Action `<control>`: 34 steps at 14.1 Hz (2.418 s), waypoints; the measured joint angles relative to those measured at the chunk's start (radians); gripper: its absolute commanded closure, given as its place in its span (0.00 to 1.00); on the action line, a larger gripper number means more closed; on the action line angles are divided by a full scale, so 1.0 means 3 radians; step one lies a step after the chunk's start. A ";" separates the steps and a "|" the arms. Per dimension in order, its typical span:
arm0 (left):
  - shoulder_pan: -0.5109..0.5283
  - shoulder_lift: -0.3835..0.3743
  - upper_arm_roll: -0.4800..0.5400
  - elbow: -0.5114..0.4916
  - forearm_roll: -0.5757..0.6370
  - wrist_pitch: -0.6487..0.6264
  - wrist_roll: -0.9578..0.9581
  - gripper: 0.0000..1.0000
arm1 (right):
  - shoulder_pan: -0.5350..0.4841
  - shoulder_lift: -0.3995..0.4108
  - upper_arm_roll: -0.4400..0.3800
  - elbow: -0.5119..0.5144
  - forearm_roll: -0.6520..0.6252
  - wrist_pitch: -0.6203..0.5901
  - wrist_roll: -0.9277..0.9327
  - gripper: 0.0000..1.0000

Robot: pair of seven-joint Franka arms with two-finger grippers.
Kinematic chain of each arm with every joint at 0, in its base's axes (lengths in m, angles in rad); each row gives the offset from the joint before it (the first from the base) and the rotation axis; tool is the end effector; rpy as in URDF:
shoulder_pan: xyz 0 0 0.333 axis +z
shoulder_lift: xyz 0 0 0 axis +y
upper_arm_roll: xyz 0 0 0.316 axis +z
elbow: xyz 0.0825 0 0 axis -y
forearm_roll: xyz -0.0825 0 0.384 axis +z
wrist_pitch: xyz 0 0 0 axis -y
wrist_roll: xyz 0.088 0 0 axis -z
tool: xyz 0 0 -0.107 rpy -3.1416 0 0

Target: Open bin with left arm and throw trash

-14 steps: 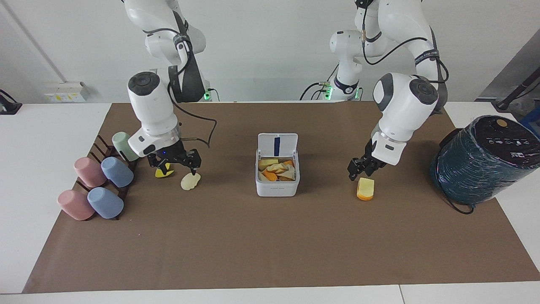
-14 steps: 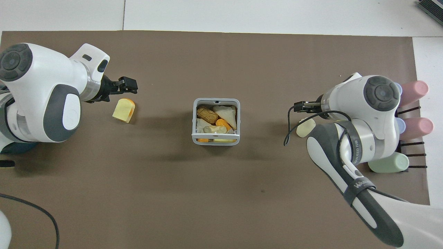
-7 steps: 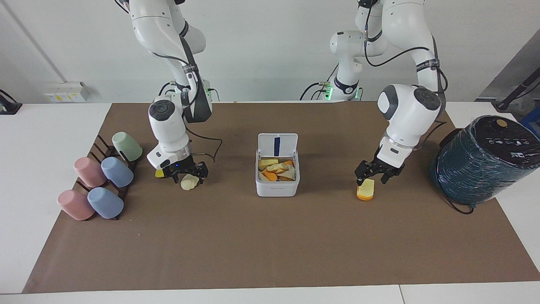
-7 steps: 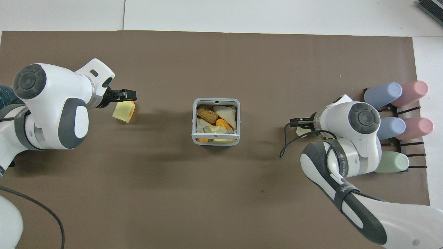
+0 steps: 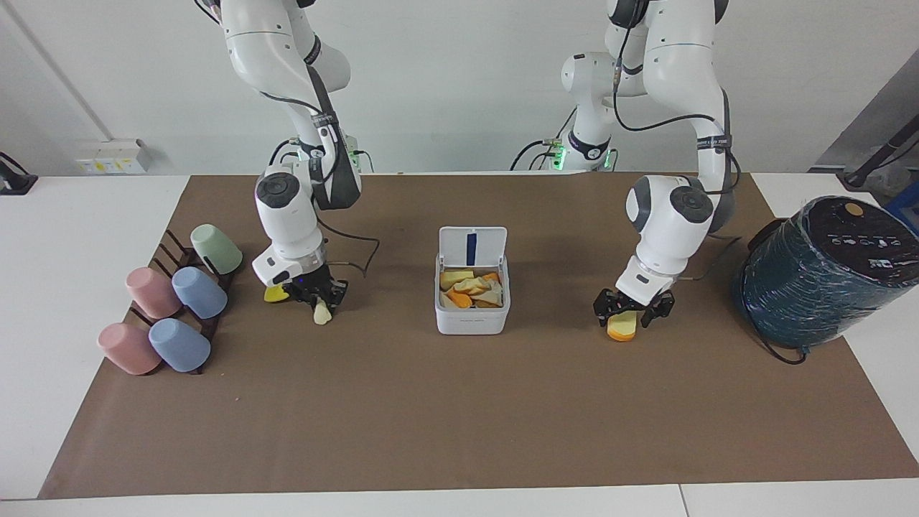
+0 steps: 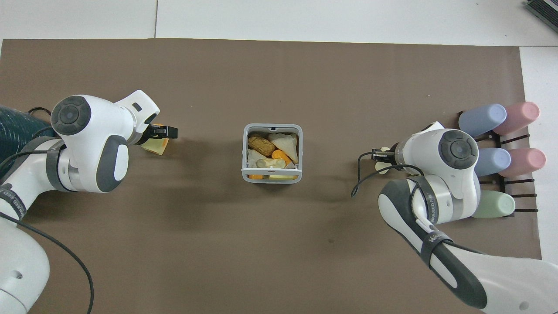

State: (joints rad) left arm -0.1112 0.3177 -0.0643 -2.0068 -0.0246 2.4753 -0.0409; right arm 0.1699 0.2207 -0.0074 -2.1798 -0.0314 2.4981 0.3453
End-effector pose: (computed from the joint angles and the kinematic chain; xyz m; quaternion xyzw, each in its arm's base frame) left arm 0.6074 -0.1060 0.3126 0.9954 -0.0556 0.0732 0.0263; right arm 0.5603 0.0921 0.2978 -0.9956 0.0790 -0.0499 0.0018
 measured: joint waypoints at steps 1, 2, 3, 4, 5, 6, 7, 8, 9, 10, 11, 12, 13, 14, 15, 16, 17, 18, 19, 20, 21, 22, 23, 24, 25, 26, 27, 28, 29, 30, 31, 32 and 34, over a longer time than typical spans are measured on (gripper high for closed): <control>0.0001 0.0000 0.0002 -0.0027 0.0000 0.0013 0.0025 0.00 | 0.0035 -0.0009 0.0003 0.0105 0.0000 -0.0154 0.0105 1.00; 0.0001 0.0000 0.0001 -0.0055 0.0001 0.0016 0.0037 0.00 | 0.0072 -0.0025 0.0014 0.0261 0.0000 -0.0351 0.0224 1.00; 0.0000 0.0000 0.0000 -0.0085 0.0001 0.0017 0.0046 0.00 | 0.0110 -0.0046 0.0039 0.0452 0.0001 -0.0562 0.0363 1.00; -0.0001 0.0000 -0.0003 -0.0113 0.0002 0.0018 0.0053 0.10 | 0.0151 -0.0065 0.0072 0.0649 0.0011 -0.0751 0.0519 1.00; -0.0001 0.0000 -0.0004 -0.0135 0.0003 0.0020 0.0056 0.36 | 0.0203 -0.0076 0.0113 0.0831 0.0046 -0.0881 0.0680 1.00; -0.0001 0.0000 -0.0005 -0.0149 0.0003 0.0020 0.0059 0.60 | 0.0274 -0.0080 0.0151 0.0988 0.0117 -0.0954 0.0848 1.00; -0.0001 -0.0001 -0.0004 -0.0151 0.0007 0.0021 0.0063 0.81 | 0.0358 -0.0076 0.0174 0.1120 0.0245 -0.1000 0.1018 1.00; 0.0000 -0.0008 0.0001 -0.0151 0.0011 0.0022 0.0065 0.99 | 0.0447 -0.0056 0.0186 0.1235 0.0442 -0.1011 0.1188 1.00; 0.0001 -0.0011 0.0004 -0.0151 0.0011 0.0022 0.0068 1.00 | 0.0524 -0.0027 0.0191 0.1329 0.0635 -0.1010 0.1331 1.00; 0.0002 -0.0015 0.0006 -0.0149 0.0011 0.0022 0.0070 1.00 | 0.0595 0.0011 0.0193 0.1412 0.0813 -0.1004 0.1473 1.00; 0.0002 -0.0018 0.0002 -0.0148 0.0011 0.0022 0.0071 1.00 | 0.0652 0.0046 0.0196 0.1461 0.0951 -0.0982 0.1585 1.00; 0.0002 -0.0019 -0.0006 -0.0142 0.0011 0.0022 0.0071 1.00 | 0.0707 0.0087 0.0198 0.1488 0.1086 -0.0926 0.1662 1.00; 0.0002 -0.0019 -0.0005 -0.0133 0.0011 0.0021 0.0071 1.00 | 0.0764 0.0132 0.0198 0.1499 0.1209 -0.0844 0.1715 1.00; 0.0002 -0.0019 0.0001 -0.0112 0.0011 0.0008 0.0071 1.00 | 0.0830 0.0190 0.0199 0.1502 0.1299 -0.0728 0.1777 1.00; 0.0003 -0.0018 0.0006 -0.0058 0.0011 -0.0042 0.0071 1.00 | 0.0902 0.0263 0.0199 0.1503 0.1348 -0.0594 0.1843 1.00; 0.0004 -0.0017 0.0007 0.0023 0.0011 -0.0142 0.0071 1.00 | 0.0962 0.0328 0.0200 0.1503 0.1353 -0.0494 0.1882 1.00; 0.0004 -0.0017 0.0007 0.0132 0.0011 -0.0278 0.0071 1.00 | 0.1014 0.0386 0.0200 0.1503 0.1354 -0.0415 0.1894 0.78; 0.0004 -0.0018 0.0007 0.0254 0.0011 -0.0438 0.0071 1.00 | 0.1047 0.0427 0.0200 0.1502 0.1354 -0.0375 0.1894 0.40; 0.0004 -0.0018 0.0008 0.0375 0.0011 -0.0607 0.0071 1.00 | 0.1062 0.0451 0.0200 0.1500 0.1354 -0.0363 0.1886 0.00; 0.0005 -0.0019 0.0008 0.0485 0.0011 -0.0757 0.0071 1.00 | 0.1064 0.0460 0.0199 0.1498 0.1354 -0.0363 0.1866 0.00; 0.0005 -0.0019 0.0008 0.0585 0.0011 -0.0892 0.0071 1.00 | 0.1064 0.0461 0.0194 0.1497 0.1354 -0.0363 0.1840 0.00; 0.0005 -0.0020 0.0007 0.0680 0.0011 -0.1025 0.0071 1.00 | 0.1064 0.0461 0.0188 0.1497 0.1353 -0.0363 0.1823 0.00; 0.0004 -0.0020 0.0005 0.0760 0.0011 -0.1145 0.0071 1.00 | 0.1064 0.0461 0.0185 0.1497 0.1353 -0.0363 0.1817 0.00; 0.0004 -0.0021 0.0003 0.0836 0.0011 -0.1252 0.0071 1.00 | 0.1064 0.0461 0.0184 0.1498 0.1353 -0.0363 0.1815 0.00; 0.0003 -0.0021 0.0000 0.0898 0.0011 -0.1332 0.0071 1.00 | 0.1064 0.0460 0.0184 0.1499 0.1353 -0.0363 0.1815 0.00; 0.0001 -0.0022 -0.0002 0.0943 0.0011 -0.1383 0.0070 1.00 | 0.1064 0.0460 0.0184 0.1500 0.1352 -0.0363 0.1814 0.00; -0.0002 -0.0022 -0.0003 0.0969 0.0011 -0.1415 0.0070 1.00 | 0.1064 0.0459 0.0184 0.1504 0.1350 -0.0363 0.1812 0.00; -0.0003 -0.0022 -0.0004 0.0979 0.0011 -0.1430 0.0068 1.00 | 0.1064 0.0452 0.0181 0.1507 0.1331 -0.0364 0.1805 0.00; -0.0005 -0.0021 -0.0007 0.0982 0.0011 -0.1432 0.0052 1.00 | 0.1062 0.0432 0.0169 0.1511 0.1259 -0.0383 0.1793 0.00; -0.0007 -0.0021 -0.0014 0.0987 0.0011 -0.1433 0.0000 1.00 | 0.1043 0.0389 0.0151 0.1520 0.1074 -0.0453 0.1787 0.00; -0.0012 -0.0021 -0.0029 0.1000 0.0011 -0.1433 -0.0078 1.00 | 0.0998 0.0323 0.0137 0.1531 0.0821 -0.0565 0.1787 0.00; -0.0032 -0.0021 -0.0044 0.1012 0.0011 -0.1435 -0.0166 1.00 | 0.0921 0.0243 0.0128 0.1540 0.0569 -0.0697 0.1786 0.00; -0.0137 -0.0021 -0.0056 0.1028 0.0010 -0.1437 -0.0378 1.00 | 0.0727 0.0102 0.0122 0.1543 0.0189 -0.0969 0.1627 0.00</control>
State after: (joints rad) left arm -0.1523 0.3113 -0.0810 -1.6983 -0.0215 2.0442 -0.1544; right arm 0.3880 0.2512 0.0292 -1.7171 0.0252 2.2074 0.8333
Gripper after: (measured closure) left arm 0.903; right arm 0.000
